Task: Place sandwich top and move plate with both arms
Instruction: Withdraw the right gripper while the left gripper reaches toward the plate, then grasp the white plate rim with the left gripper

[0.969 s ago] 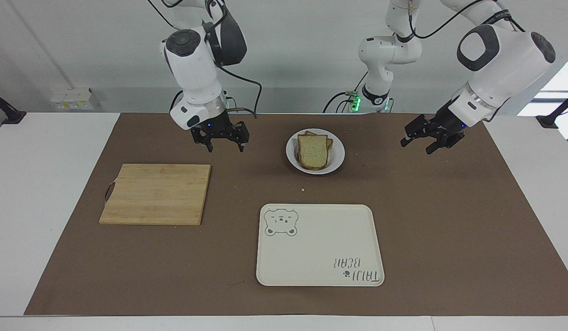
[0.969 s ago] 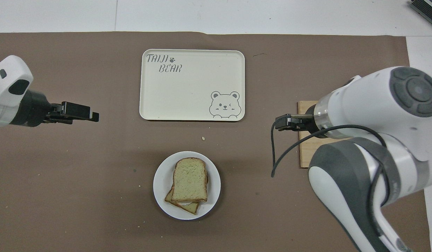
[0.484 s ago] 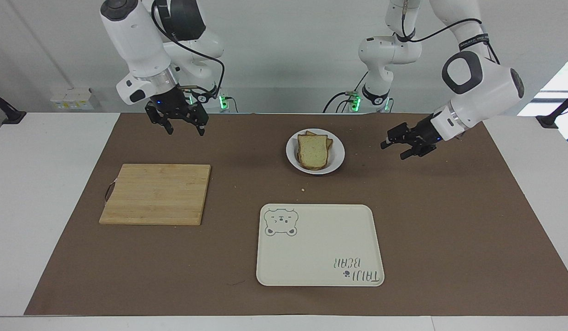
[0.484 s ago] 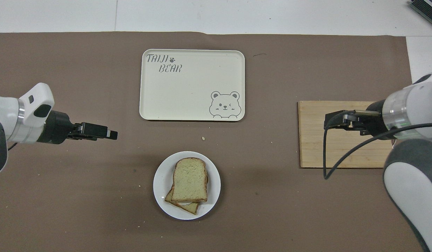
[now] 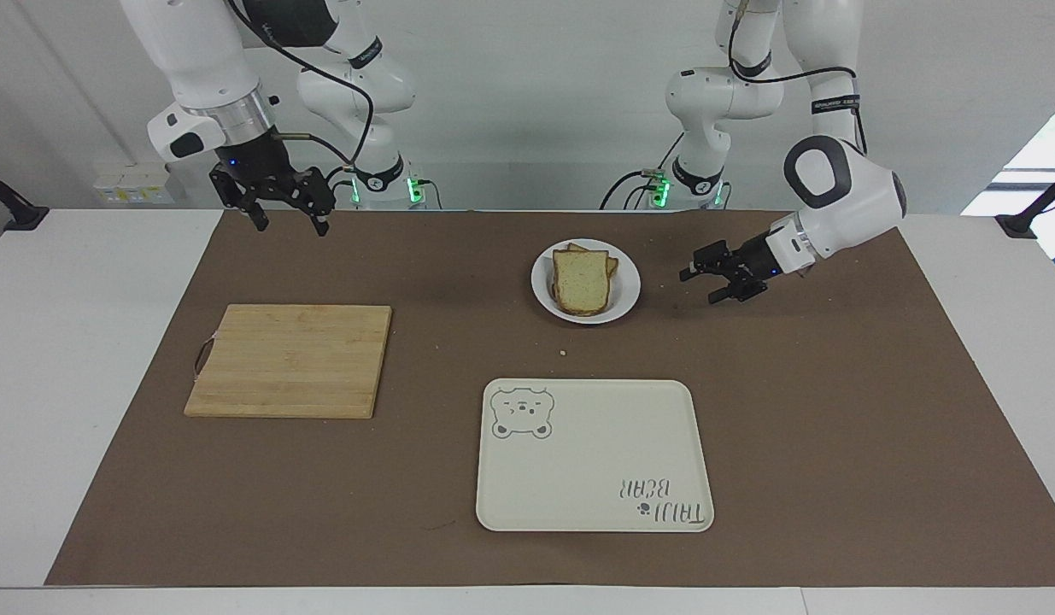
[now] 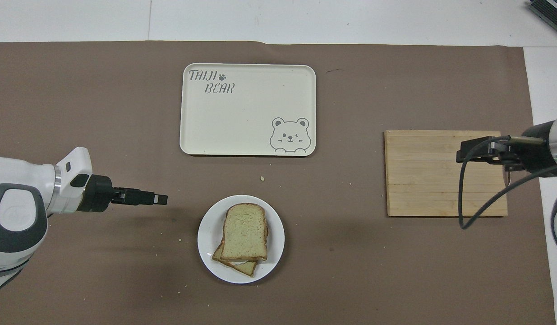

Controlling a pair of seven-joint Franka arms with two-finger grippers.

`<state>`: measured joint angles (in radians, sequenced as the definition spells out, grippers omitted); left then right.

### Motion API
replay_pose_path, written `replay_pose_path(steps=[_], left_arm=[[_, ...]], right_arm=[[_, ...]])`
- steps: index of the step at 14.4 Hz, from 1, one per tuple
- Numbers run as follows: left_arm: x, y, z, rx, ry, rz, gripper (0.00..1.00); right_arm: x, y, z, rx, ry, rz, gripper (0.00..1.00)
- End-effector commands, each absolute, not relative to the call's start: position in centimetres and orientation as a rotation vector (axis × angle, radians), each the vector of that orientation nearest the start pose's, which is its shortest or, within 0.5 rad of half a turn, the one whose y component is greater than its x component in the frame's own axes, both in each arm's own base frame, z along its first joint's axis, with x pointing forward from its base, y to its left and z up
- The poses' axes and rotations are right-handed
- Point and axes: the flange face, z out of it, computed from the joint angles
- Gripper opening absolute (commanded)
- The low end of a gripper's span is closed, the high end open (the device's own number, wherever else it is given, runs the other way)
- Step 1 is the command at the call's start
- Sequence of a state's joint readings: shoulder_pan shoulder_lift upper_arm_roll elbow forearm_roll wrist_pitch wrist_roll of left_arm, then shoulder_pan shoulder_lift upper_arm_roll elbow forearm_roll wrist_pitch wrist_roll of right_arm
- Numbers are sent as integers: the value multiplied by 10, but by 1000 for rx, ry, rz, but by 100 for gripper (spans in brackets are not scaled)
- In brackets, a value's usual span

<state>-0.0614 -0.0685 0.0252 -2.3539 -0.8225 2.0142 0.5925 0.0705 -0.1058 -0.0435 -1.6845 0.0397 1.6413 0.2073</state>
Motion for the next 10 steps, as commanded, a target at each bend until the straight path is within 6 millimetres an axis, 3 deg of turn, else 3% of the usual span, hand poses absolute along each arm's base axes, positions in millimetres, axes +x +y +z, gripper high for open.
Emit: replay_pose_path(steps=[1, 3, 6, 10], left_arm=[[448, -68, 349, 2399, -188, -43, 100], [433, -71, 345, 2393, -189, -62, 100], [415, -81, 331, 2378, -160, -74, 100], [399, -114, 303, 2370, -143, -65, 100]], right_arm=[[523, 1, 668, -3093, 279, -112, 100], [518, -10, 681, -3095, 276, -104, 100], [517, -15, 682, -3103, 217, -91, 100], [511, -17, 694, -3185, 181, -76, 100]])
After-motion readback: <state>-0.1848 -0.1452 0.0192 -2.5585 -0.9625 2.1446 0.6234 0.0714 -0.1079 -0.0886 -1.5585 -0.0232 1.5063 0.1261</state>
